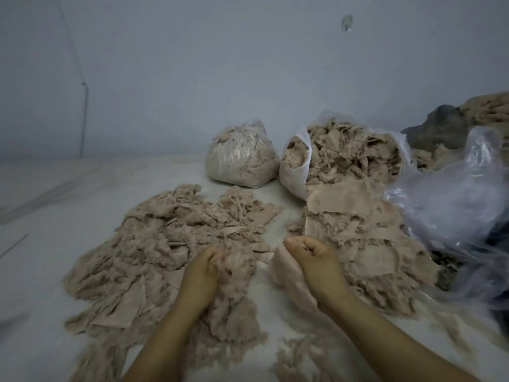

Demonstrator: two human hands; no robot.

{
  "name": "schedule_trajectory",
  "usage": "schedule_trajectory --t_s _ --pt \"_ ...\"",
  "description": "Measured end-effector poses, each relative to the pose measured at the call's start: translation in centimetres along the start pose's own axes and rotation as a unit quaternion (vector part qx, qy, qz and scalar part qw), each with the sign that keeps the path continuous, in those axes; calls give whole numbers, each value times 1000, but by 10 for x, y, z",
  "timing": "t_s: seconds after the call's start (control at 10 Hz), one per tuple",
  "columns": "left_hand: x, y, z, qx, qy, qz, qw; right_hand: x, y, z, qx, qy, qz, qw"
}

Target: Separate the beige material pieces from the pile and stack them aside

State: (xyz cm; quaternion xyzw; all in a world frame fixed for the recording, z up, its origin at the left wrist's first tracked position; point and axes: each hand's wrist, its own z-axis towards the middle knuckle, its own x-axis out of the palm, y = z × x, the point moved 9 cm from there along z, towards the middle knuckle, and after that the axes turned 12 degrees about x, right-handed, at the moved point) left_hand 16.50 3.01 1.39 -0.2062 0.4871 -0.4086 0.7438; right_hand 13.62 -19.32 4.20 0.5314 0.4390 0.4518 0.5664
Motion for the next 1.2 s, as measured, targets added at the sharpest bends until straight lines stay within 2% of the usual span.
schedule_trajectory --t_s 0.1,0.2,0.3,0.4,0.5,0.6,0.7,0.8,0.9,1.0,1.1,1.2 --pt "31 -30 -4 -5 76 -175 982 13 6 -3 -7 64 3 998" --pt "65 -55 -10 -1 115 -274 955 23 12 -5 -4 142 7 990" --pt "57 -54 -15 -35 11 -298 954 6 9 3 -8 105 -66 992" --pt "43 -35 -23 -111 -58 -356 926 -26 -5 8 23 33 -79 996" --pt "26 -23 -29 -145 -72 -378 912 -42 -23 1 56 44 -99 993" --pt "39 -39 -33 -137 -17 -418 898 -14 -45 -18 140 138 -79 977" --pt "57 -59 -35 -126 1 -500 857 26 -58 -34 227 231 31 946" --pt "54 -55 -36 -138 -32 -447 883 19 -47 -20 217 144 123 958" --pt "29 -32 -33 -157 -117 -379 905 -19 0 13 89 19 52 994" --pt "2 -25 -25 -158 -165 -356 906 -72 61 44 26 -82 -23 996" --pt "-25 -49 -18 -78 -185 -369 907 -120 103 71 -6 -152 -213 965" --pt "-82 -84 -22 72 -208 -363 906 -157 116 65 -51 -195 -267 942"
